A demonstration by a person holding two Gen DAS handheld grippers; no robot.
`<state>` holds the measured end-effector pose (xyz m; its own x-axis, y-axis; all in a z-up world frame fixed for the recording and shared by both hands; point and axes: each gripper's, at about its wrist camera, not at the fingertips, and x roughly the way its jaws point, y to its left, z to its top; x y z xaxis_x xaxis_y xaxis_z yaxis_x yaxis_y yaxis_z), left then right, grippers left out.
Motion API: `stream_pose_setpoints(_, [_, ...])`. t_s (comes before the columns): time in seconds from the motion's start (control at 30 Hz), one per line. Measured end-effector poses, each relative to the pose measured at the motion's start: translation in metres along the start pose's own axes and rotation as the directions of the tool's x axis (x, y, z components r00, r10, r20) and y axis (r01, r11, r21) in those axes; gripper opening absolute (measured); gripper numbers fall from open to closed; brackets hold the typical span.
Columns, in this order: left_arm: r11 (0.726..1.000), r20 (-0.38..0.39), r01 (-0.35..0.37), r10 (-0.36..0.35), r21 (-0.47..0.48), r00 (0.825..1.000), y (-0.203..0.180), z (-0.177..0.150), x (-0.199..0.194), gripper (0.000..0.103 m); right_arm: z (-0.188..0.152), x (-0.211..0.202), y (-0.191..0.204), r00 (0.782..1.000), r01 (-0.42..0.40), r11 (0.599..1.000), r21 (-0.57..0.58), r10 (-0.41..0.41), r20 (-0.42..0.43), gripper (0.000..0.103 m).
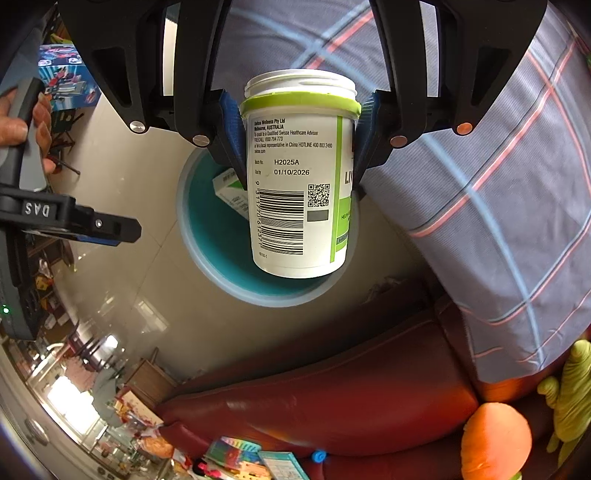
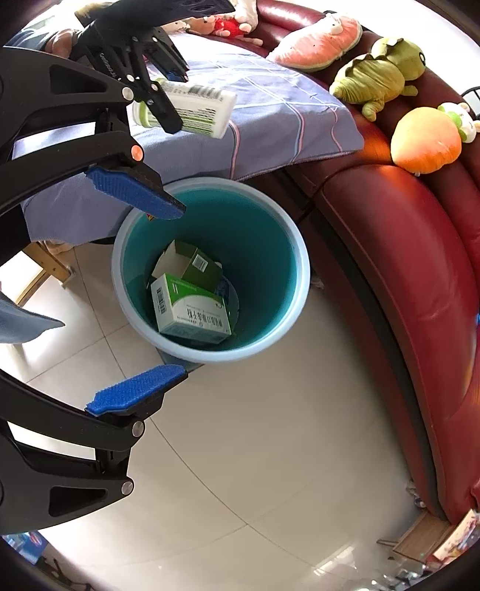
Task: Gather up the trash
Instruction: 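Carry both items over the teal bin and open both tools to drop them, then move both open tools back over the tablecloth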
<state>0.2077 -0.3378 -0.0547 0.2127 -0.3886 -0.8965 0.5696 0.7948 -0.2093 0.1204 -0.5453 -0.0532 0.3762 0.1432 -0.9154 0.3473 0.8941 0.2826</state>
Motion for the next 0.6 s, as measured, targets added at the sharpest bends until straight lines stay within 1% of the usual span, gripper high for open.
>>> stream_pose_setpoints(0.03, [1.000, 0.001, 0.000, 0.000, 0.002, 1.000, -0.001, 0.001, 0.003, 0.053, 0.001, 0.000, 0.000, 1.000, 0.004, 1.000, 0.001, -0.004, 0.000, 0.077])
stream_pose_setpoints(0.07, [1.000, 0.002, 0.002, -0.002, 0.005, 1.000, -0.002, 0.002, 0.005, 0.061, 0.001, -0.001, -0.001, 1.000, 0.007, 1.000, 0.001, -0.007, -0.001, 0.077])
stream_pose_setpoints(0.1, [1.000, 0.003, 0.004, -0.004, 0.005, 1.000, -0.003, 0.003, 0.006, 0.071, 0.002, -0.001, 0.000, 1.000, 0.009, 1.000, 0.000, -0.009, -0.002, 0.077])
stream_pose_setpoints(0.13, [1.000, 0.007, 0.000, 0.000, 0.001, 1.000, -0.003, 0.004, 0.006, 0.076, 0.002, -0.001, 0.000, 1.000, 0.013, 1.000, -0.002, -0.013, -0.002, 0.077])
stream_pose_setpoints(0.17, [1.000, 0.012, -0.003, 0.003, -0.003, 1.000, -0.003, 0.004, 0.006, 0.083, 0.002, -0.001, 0.001, 1.000, 0.015, 1.000, -0.005, -0.015, -0.003, 0.077])
stream_pose_setpoints(0.2, [1.000, 0.020, -0.004, 0.004, -0.006, 1.000, -0.002, 0.003, 0.004, 0.085, 0.002, 0.000, 0.001, 1.000, 0.017, 1.000, -0.007, -0.017, -0.005, 0.077])
stream_pose_setpoints(0.3, [1.000, 0.021, -0.011, 0.011, -0.005, 1.000, 0.000, -0.001, 0.002, 0.088, 0.003, 0.002, 0.006, 1.000, 0.021, 1.000, -0.015, -0.021, -0.012, 0.077])
stream_pose_setpoints(0.43, [1.000, 0.016, -0.023, 0.023, -0.013, 1.000, 0.006, -0.008, -0.004, 0.088, 0.000, 0.006, 0.014, 0.999, 0.028, 0.999, -0.034, -0.029, -0.028, 0.078])
stream_pose_setpoints(0.5, [0.999, 0.017, -0.029, 0.030, -0.020, 0.999, 0.009, -0.012, -0.007, 0.088, -0.001, 0.008, 0.018, 0.999, 0.036, 0.998, -0.045, -0.037, -0.034, 0.081])
stream_pose_setpoints(0.6, [0.999, 0.026, -0.042, 0.043, -0.033, 0.999, 0.018, -0.019, -0.015, 0.090, -0.001, 0.010, 0.027, 0.998, 0.045, 0.997, -0.068, -0.048, -0.043, 0.081])
